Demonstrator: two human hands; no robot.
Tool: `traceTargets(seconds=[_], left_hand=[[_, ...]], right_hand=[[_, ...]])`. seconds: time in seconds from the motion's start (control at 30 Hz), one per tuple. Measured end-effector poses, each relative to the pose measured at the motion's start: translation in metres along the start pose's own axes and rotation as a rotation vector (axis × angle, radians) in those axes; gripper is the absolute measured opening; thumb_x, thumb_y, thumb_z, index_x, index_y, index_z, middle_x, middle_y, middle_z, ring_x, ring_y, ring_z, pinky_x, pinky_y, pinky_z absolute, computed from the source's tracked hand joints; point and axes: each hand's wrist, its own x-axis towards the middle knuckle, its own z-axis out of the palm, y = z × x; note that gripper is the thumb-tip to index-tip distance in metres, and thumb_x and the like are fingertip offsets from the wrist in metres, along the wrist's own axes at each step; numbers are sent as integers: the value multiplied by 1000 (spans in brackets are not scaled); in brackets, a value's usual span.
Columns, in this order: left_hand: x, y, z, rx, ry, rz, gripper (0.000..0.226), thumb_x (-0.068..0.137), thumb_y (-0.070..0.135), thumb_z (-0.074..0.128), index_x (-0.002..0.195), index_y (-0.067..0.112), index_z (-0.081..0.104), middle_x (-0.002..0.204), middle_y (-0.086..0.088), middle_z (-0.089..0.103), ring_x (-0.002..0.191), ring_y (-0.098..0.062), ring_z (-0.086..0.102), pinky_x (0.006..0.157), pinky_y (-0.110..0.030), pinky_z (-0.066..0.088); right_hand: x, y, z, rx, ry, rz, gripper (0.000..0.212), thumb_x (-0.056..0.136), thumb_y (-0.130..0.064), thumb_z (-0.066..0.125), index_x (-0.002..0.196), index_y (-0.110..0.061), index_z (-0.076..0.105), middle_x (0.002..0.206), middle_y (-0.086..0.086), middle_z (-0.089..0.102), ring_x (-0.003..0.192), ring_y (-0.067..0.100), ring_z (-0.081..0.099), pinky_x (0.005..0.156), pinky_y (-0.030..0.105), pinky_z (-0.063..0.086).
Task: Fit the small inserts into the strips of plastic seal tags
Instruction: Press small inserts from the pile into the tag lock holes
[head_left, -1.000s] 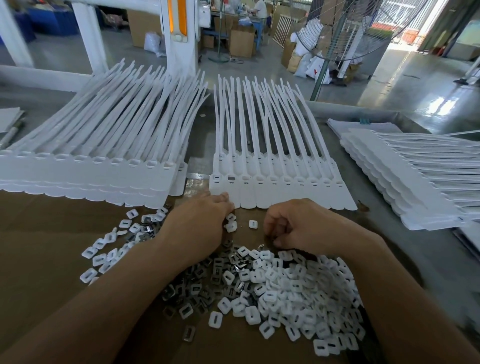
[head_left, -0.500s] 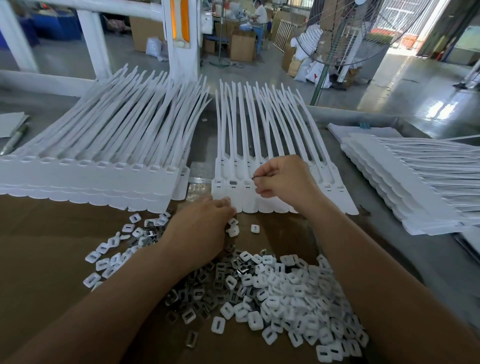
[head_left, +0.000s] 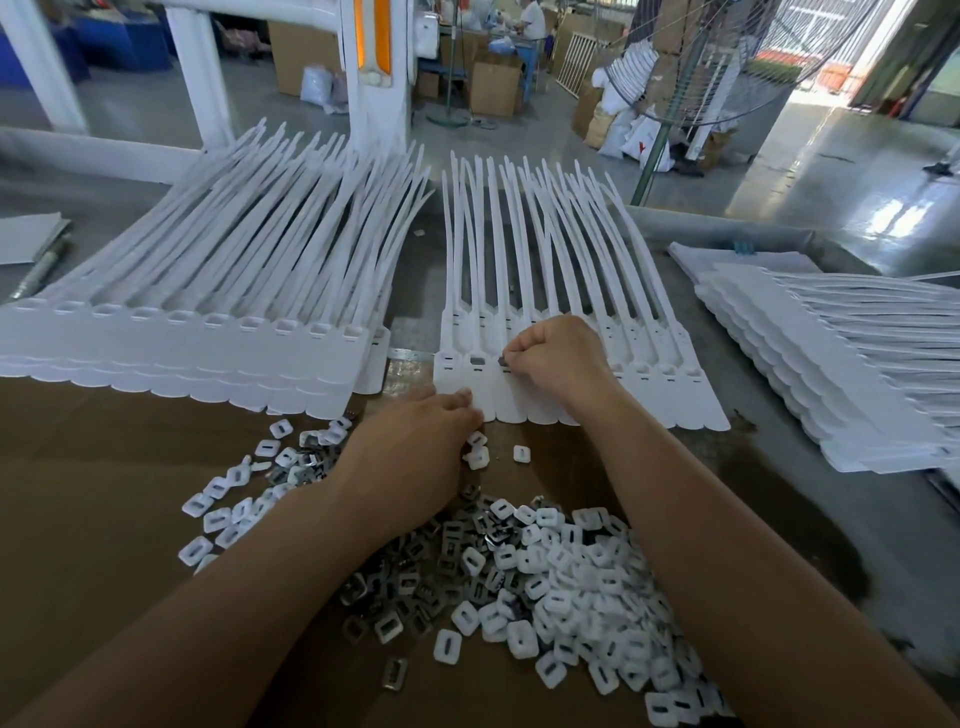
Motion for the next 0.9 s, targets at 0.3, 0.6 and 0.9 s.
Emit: traceTargets(seconds=[0.3,0.6,0.9], left_hand=[[-1,1,-2,-9,-2,-3,45,84,14,45,129,22,48,143,4,38,124,-17,38,97,-39,40],[0,1,-1,-11,8,-11,44,85,13,45,128,22,50,143,5,39,124,-17,39,97,-40,41],[-1,2,-2,-26,13,-8,47,84,11,44,129,22,48,143,5,38,126,-16,38,98,-39,40]], right_hand=[[2,-1,-1,-26,24,-19,8,81,-12,66,81,-11,74,84,-5,66,83,7,54,68,19,39],[7,-2,1,-87,-13,36,20,79,-13,63,91,2,70,96,12,69,91,19,61,78,27,48],[6,-3,3,-96,40,15,14,76,-9,60,83,0,69,95,9,68,89,20,61,64,26,47]])
